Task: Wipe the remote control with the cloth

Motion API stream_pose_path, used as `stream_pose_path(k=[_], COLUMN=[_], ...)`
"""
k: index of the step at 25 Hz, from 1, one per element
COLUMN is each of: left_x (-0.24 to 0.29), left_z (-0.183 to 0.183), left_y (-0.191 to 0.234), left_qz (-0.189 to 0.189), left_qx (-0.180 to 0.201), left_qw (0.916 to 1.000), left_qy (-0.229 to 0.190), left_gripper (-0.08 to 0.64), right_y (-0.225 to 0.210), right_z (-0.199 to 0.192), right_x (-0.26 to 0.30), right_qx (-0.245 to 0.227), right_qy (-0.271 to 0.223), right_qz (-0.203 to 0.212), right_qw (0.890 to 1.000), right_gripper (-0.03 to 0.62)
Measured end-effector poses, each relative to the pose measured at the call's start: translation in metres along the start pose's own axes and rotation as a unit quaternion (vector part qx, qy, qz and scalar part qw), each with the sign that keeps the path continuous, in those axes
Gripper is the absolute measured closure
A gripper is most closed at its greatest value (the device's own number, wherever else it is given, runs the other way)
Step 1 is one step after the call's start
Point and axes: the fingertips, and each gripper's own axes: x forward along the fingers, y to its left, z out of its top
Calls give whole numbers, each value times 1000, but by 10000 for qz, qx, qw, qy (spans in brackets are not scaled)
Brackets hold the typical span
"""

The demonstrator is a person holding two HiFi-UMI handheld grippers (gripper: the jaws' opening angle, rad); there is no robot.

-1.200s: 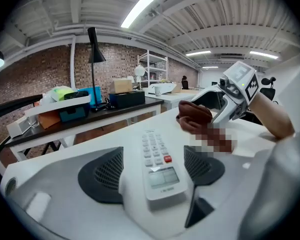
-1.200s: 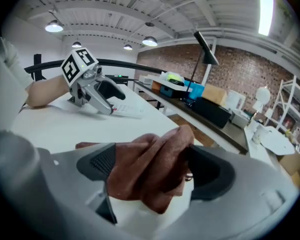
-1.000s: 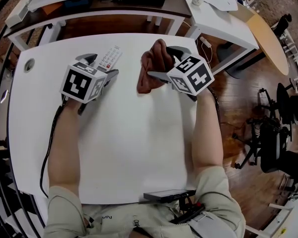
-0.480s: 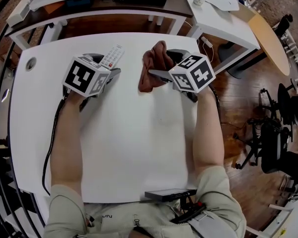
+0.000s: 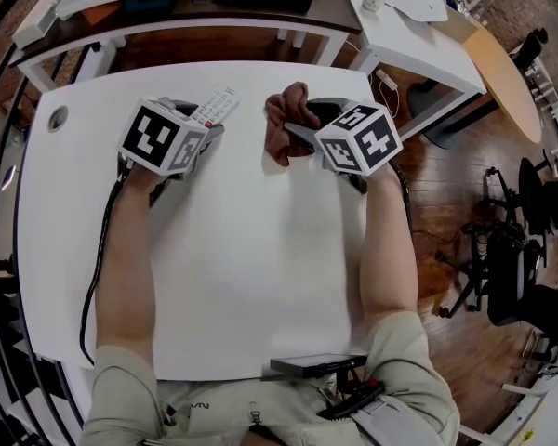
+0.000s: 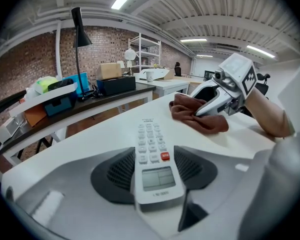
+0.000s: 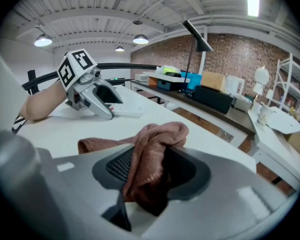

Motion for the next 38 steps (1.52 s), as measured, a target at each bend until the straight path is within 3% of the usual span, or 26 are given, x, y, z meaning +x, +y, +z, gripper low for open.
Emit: stream_pose_path(k=[14,19,24,30,38], left_x=[-2,-11,-37,-73,-111], left_z=[0,11,41,73,107], left_y=[3,2,-7,-14,-47], left_qz=[379,611,919,1282,1635], left_qx=[182,346,707,1079,1927], left_qw=[9986,9958,9869,9680,9307], left_qy=[-320,-583,-1124,-1870,-2646], left_gripper=[316,318,318,318,318], right_y=[-7,-9,-13,-16,-2], right_z=[7,21,47,91,138], right_x=[-8,-18,-42,-87,-158], right_qx=[73,49,4,-135,-691], right_qy=[-111,-356,-922,-1938,-3118], right_qz=[-341,-497,-851,-1509,-2525], right_qw=[9993,9981,9921,9693,9134], right_gripper=[469,474,479,485,491])
